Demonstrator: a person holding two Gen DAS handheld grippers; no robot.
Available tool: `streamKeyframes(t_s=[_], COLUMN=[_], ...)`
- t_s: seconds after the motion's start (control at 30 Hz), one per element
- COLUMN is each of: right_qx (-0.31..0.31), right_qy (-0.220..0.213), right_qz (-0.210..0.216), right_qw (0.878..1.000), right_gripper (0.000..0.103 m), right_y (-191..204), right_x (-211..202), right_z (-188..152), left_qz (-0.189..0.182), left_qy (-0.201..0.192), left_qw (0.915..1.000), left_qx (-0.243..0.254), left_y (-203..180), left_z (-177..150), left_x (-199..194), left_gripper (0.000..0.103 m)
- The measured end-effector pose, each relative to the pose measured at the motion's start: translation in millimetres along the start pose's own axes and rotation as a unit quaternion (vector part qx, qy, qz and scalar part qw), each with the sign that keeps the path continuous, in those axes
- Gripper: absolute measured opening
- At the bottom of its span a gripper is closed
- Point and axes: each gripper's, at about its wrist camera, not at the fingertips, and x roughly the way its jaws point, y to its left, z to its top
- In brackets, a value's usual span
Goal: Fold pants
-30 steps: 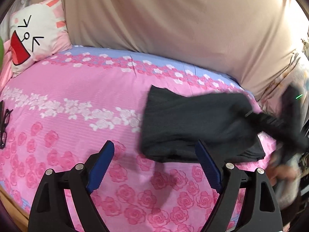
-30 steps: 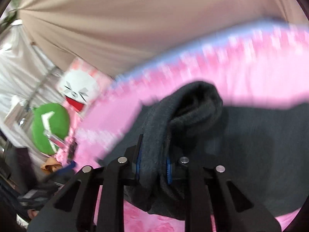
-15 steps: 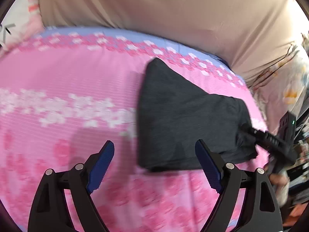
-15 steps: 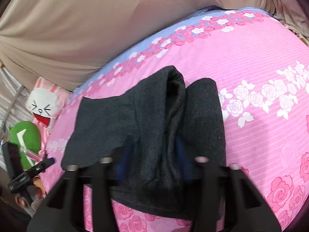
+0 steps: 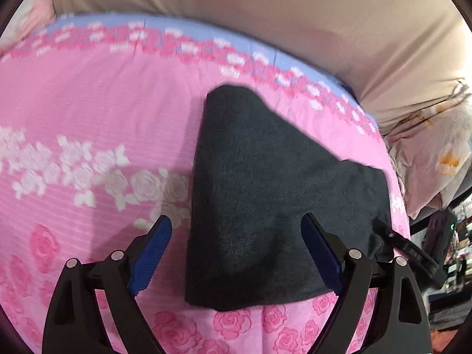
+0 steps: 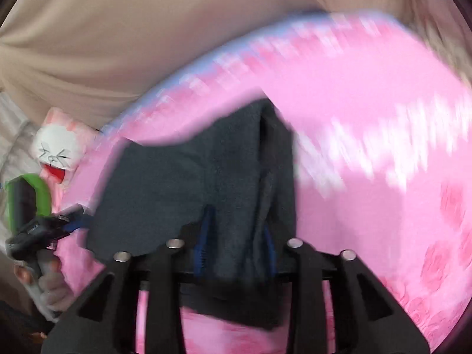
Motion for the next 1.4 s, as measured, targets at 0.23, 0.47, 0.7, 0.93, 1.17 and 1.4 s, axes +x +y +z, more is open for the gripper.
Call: streamKeyframes(t_s=[0.23,0.47,0.7,0.93,1.17,1.4], right_qx=[0.033,-0.006,-0.026,-0.052,-0.091,-0.093], right_qy=[-0.028,0.005,0.039,-0.030,0.009,0.004], right_qz=[0.005,-0.004,0.061,-0.007,-0.038,-0.097], right_qw=[0.999,1.000,0.997,0.998,0.995,0.991], right_gripper=[0.093,0.032,0.032,0.053,0.023,0.012], right_y=[-7.1,18.5,54.8,80.6,98.2,74.4], right_x=[-9.2,13.7,8.9,-24.6,22.9,0.5], right_z=[-3.0,-1.2,-40.9,-37.5,-30.7,-36.0], left_qz=[-0.010,-0.037,0.005,0.045,0.039,0.087], left_qy=[0.006,-0.007,-0.039,-0.055,-0.021,0.037], left_qw=[0.9999,0.9992,0.9990,0.9974,0.9989,0.9952], left_qx=[-0.006,-0.011,0.020,-0.014,0.013,-0.024], left_y=[-0.4,9.0,33.4,66.0,5.9,31.9], left_z=[-2.5,14.1,-5.0,-21.3,52.3,78.5], left_x=[17.1,1.8,-82.0,-98.2,-47.0,14.0], left_gripper=[0.086,0.014,0.016,0.018,0.041,0.007])
